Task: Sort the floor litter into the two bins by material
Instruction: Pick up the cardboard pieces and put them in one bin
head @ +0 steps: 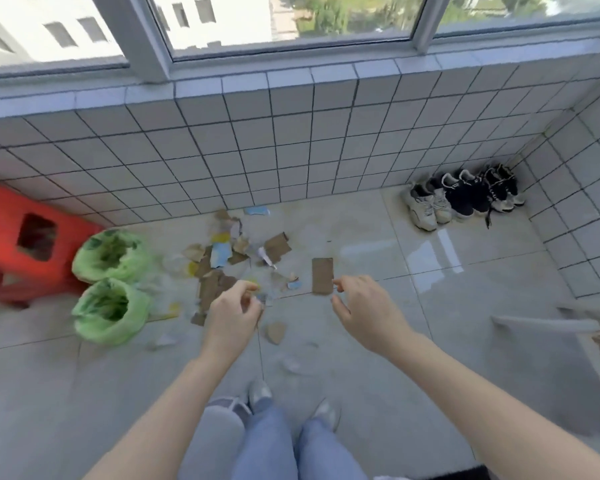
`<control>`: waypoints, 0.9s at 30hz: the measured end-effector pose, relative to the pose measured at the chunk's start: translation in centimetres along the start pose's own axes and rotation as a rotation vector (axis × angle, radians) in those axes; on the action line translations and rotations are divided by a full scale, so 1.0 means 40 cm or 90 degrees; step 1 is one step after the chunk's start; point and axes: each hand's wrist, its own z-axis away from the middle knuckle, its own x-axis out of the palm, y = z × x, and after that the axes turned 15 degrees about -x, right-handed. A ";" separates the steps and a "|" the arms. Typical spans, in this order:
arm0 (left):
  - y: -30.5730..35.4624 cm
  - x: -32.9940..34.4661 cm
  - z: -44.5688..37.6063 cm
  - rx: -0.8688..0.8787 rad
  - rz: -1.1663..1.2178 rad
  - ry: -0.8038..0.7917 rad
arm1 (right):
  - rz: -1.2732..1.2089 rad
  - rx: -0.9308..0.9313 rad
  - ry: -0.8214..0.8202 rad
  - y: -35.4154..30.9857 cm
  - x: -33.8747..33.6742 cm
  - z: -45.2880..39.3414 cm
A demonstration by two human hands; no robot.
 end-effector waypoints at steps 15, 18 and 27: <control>-0.331 -0.155 -0.279 -0.223 -0.036 -0.057 | -0.056 0.018 -0.164 -0.180 0.243 -0.398; -0.385 -0.155 -0.335 -0.290 -0.023 -0.048 | -0.068 0.027 -0.207 -0.170 0.295 -0.457; -0.497 -0.099 -0.509 -0.398 -0.016 -0.027 | -0.105 0.029 -0.291 -0.085 0.458 -0.621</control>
